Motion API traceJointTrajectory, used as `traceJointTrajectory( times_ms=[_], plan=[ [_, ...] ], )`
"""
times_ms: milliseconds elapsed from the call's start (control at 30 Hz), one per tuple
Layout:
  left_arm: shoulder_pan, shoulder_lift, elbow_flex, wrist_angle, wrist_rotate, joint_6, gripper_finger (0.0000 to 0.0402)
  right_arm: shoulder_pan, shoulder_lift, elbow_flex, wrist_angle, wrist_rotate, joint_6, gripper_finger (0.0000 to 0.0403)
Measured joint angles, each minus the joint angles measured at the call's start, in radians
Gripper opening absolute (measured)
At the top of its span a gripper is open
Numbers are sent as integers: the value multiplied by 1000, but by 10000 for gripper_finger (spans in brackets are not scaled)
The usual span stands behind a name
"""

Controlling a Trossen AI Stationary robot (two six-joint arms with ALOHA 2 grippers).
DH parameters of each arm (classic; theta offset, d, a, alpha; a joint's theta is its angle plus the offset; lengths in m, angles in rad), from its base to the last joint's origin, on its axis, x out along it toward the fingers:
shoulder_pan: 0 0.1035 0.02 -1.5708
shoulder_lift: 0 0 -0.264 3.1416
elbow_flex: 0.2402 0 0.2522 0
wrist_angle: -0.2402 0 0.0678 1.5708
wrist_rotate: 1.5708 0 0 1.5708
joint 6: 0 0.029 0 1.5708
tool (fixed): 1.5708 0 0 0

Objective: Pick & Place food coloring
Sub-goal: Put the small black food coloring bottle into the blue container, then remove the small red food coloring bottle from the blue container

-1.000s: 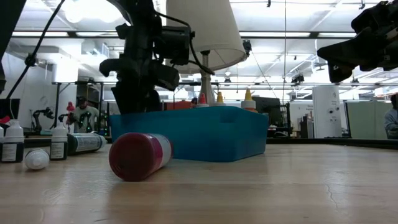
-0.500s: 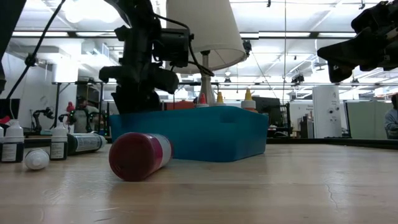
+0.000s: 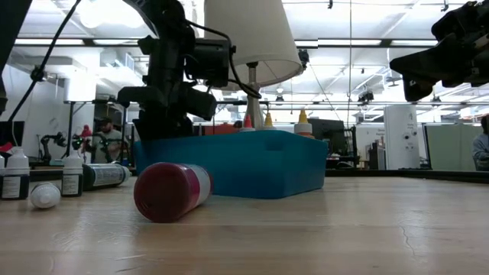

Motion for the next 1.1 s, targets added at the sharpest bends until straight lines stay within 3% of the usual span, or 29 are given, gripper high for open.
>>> traceJointTrajectory(
  times_ms=[1100],
  plan=[
    [0, -8, 22, -3, -2, -13, 104, 0, 0, 0, 0, 0, 0, 8]
  ],
)
